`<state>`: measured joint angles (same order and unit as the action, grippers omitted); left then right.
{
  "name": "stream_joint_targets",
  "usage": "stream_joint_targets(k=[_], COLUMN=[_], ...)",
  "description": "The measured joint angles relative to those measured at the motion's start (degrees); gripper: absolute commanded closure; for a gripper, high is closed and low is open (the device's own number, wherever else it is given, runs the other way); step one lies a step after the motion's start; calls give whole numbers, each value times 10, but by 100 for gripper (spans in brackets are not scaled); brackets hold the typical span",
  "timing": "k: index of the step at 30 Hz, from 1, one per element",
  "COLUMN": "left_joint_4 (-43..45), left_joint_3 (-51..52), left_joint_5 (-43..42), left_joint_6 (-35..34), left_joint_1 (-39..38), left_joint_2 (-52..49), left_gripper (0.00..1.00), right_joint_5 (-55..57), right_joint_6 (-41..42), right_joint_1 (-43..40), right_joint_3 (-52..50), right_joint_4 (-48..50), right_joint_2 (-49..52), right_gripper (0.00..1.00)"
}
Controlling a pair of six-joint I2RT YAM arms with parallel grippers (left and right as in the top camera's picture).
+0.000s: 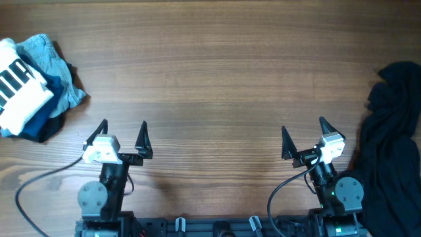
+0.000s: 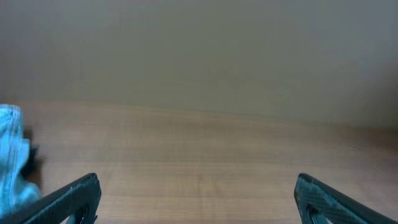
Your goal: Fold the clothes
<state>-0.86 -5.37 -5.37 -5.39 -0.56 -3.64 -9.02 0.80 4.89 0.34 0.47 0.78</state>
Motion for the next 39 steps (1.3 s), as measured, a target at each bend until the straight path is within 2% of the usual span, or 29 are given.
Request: stream_joint_targets(k=[1,3,5,39], left_joint_4=[28,23,-27,-28], left_joint_3=[31,47,47,48], left_joint_5=[0,0,0,0], left_joint_6=[0,4,4,4], left_joint_1=[0,0,0,0], left_joint_2=[16,27,29,29], left_gripper=[0,0,0,0], right_joint_5=[0,0,0,0], right_joint_6=[0,0,0,0], right_joint_1=[0,0,0,0], right_joint_3=[0,0,0,0], right_joint_4=[0,0,0,0], right_joint_2=[0,0,0,0], right_gripper=[0,0,0,0])
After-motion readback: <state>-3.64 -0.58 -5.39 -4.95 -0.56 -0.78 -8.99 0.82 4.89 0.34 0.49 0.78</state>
